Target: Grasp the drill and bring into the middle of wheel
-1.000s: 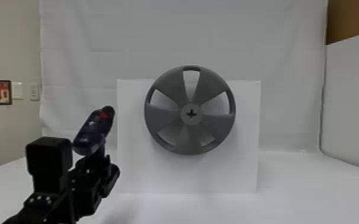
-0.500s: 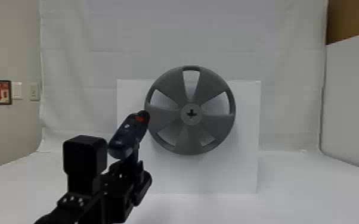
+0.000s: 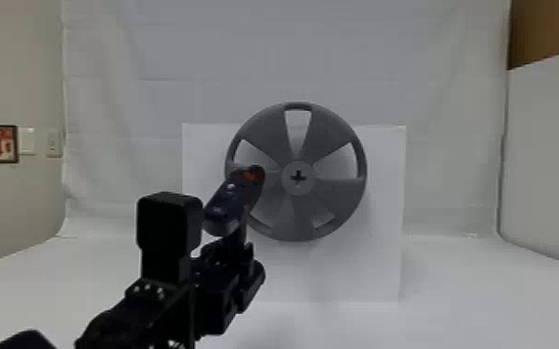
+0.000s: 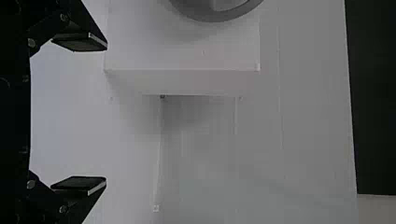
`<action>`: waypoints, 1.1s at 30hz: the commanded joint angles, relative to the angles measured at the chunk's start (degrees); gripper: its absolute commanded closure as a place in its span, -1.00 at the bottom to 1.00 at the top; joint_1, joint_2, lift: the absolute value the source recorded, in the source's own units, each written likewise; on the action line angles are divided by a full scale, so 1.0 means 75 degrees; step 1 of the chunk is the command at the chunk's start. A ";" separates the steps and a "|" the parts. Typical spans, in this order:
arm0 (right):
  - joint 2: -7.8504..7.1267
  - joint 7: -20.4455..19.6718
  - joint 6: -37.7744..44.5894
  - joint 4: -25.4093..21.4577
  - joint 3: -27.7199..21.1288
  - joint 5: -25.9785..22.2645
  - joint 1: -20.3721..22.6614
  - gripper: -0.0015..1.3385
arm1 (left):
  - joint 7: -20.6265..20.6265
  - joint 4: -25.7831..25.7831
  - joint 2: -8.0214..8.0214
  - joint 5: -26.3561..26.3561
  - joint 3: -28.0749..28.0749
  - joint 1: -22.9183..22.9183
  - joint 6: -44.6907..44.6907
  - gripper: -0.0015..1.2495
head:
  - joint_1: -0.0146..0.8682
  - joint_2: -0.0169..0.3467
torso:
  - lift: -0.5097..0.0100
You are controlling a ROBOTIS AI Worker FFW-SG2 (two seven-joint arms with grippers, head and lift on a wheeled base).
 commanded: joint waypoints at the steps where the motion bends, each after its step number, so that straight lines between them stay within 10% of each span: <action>1: -0.0012 0.0000 0.0022 0.0000 0.0038 0.0039 0.0000 -0.60 | 0.0002 0.0184 -0.0071 0.0167 -0.0040 -0.0134 0.0001 0.91 | -0.85 -0.74 | -0.59; 33: -0.0035 0.0000 0.0081 0.0000 0.0249 0.0227 -0.0023 -0.60 | -0.0009 0.1286 -0.0435 0.0847 -0.0497 -0.0837 -0.0362 0.91 | -0.85 -0.74 | -0.59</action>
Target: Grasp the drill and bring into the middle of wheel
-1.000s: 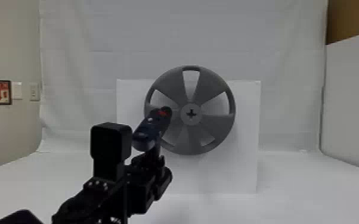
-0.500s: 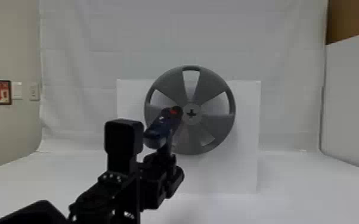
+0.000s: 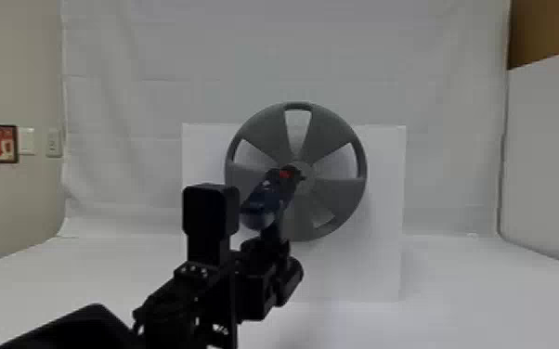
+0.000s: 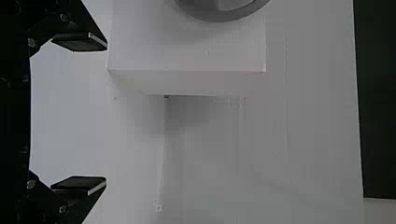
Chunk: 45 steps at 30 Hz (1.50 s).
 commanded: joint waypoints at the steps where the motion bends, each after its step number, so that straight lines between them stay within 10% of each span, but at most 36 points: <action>1: -0.0016 0.0000 0.0023 0.0000 0.0045 0.0025 -0.0011 -0.60 | 0.0001 0.0269 -0.0025 0.0110 -0.0058 -0.0071 -0.0086 0.91 | -0.85 -0.74 | -0.59; 45: -0.0039 0.0000 0.0070 0.0000 0.0185 0.0166 -0.0011 -0.60 | -0.0152 0.1265 -0.0189 0.0075 -0.0093 -0.0423 -0.0473 0.91 | -0.85 -0.74 | -0.59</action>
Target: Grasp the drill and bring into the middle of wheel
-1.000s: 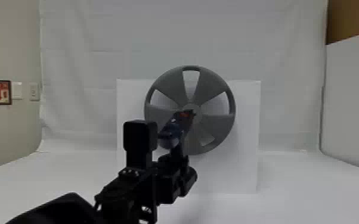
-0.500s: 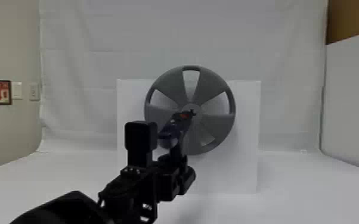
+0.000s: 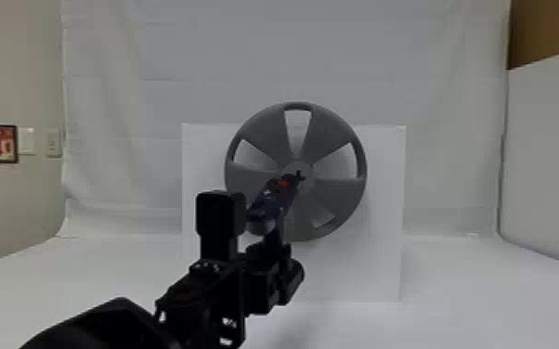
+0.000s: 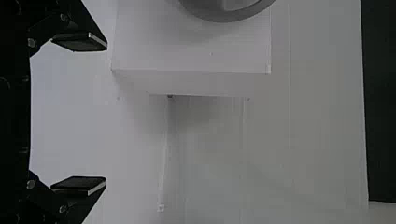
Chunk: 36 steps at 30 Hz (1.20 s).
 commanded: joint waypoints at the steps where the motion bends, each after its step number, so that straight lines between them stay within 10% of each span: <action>1: -0.0004 0.0000 0.0000 0.0000 0.0024 0.0021 0.0000 -0.60 | 0.0001 0.0023 -0.0009 0.0000 -0.0001 0.0001 0.0000 0.91 | -0.85 -0.74 | -0.59; 36: 0.0008 0.0000 0.0012 0.0000 0.0024 0.0045 0.0012 -0.60 | 0.0001 0.0047 -0.0032 -0.0070 0.0058 0.0001 -0.0012 0.91 | -0.85 -0.74 | -0.59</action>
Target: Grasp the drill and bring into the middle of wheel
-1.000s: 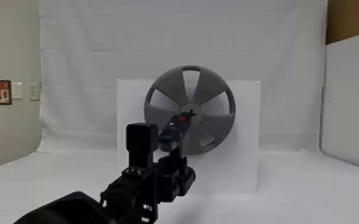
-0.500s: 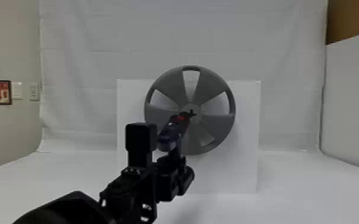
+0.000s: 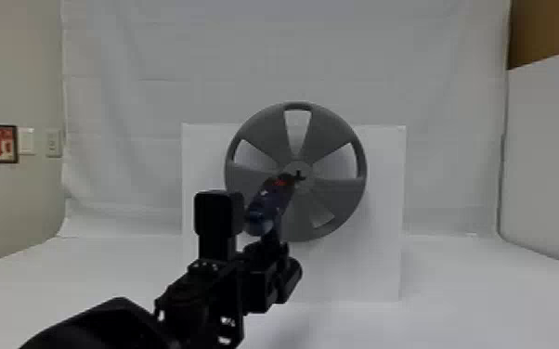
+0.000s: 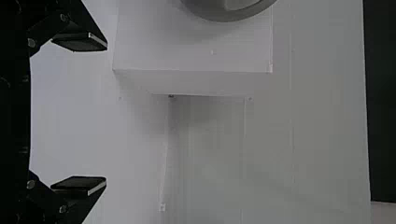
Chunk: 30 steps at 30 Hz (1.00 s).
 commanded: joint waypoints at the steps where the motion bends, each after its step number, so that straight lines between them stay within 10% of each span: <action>1: 0.0000 0.0000 0.0000 0.0000 -0.0003 0.0001 0.0000 -0.60 | 0.0000 0.0002 0.0000 -0.0006 0.0000 0.0000 0.0000 0.91 | -0.85 -0.74 | -0.59; 30: -0.0011 0.0000 0.0035 0.0000 -0.0027 0.0001 0.0023 -0.60 | -0.0609 -0.0596 -0.0012 0.0229 0.0375 0.0363 -0.0036 0.91 | -0.85 -0.74 | -0.59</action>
